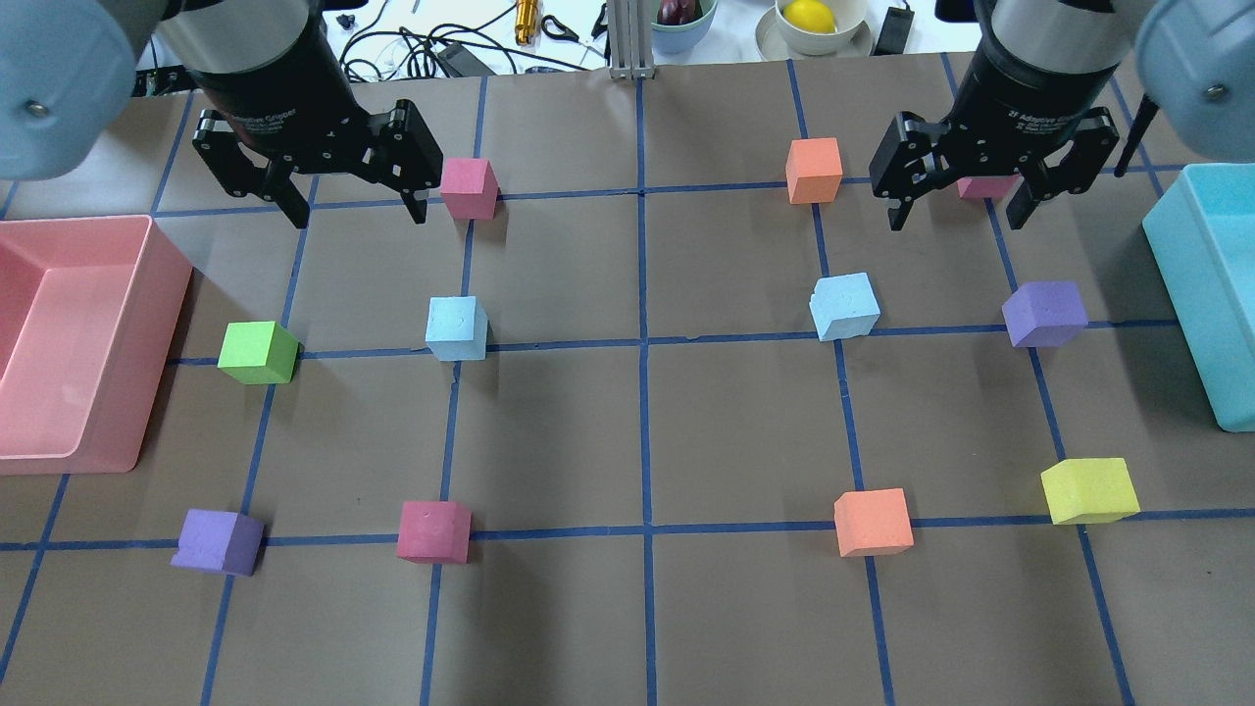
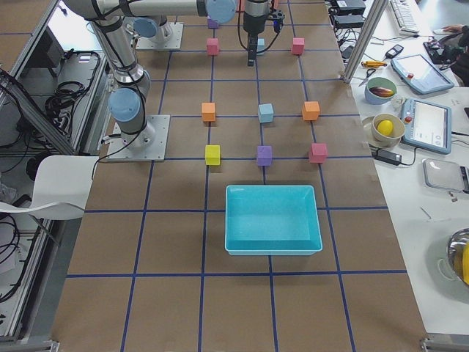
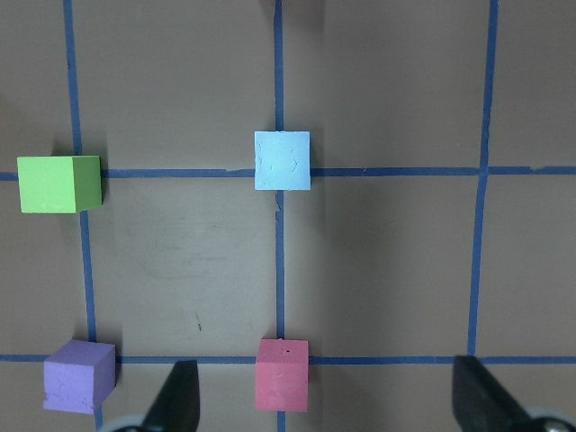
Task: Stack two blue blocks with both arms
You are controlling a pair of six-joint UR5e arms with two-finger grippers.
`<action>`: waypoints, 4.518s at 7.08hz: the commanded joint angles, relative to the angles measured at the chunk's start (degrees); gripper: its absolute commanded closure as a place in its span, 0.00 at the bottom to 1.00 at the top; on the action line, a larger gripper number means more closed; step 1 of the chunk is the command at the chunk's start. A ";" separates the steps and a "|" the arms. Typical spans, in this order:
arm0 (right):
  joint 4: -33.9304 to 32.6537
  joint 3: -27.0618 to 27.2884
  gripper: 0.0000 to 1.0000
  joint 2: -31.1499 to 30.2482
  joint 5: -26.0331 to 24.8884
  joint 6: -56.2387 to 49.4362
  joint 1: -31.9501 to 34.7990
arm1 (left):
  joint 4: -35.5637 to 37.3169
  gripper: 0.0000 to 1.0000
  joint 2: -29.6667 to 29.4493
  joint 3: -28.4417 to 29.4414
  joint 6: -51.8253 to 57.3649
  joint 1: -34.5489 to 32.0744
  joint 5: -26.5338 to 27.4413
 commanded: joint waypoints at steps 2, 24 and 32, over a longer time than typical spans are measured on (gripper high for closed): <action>-0.14 0.00 0.00 0.09 -0.05 0.00 0.05 | 0.00 0.00 0.00 0.00 0.00 0.00 0.00; -37.30 12.31 0.05 25.74 -0.23 -8.70 -0.22 | 0.35 0.00 -0.96 0.00 0.09 -0.09 -0.44; -31.61 -6.37 1.00 30.82 5.32 4.22 7.76 | 26.95 0.00 -15.09 -15.47 3.68 0.27 0.09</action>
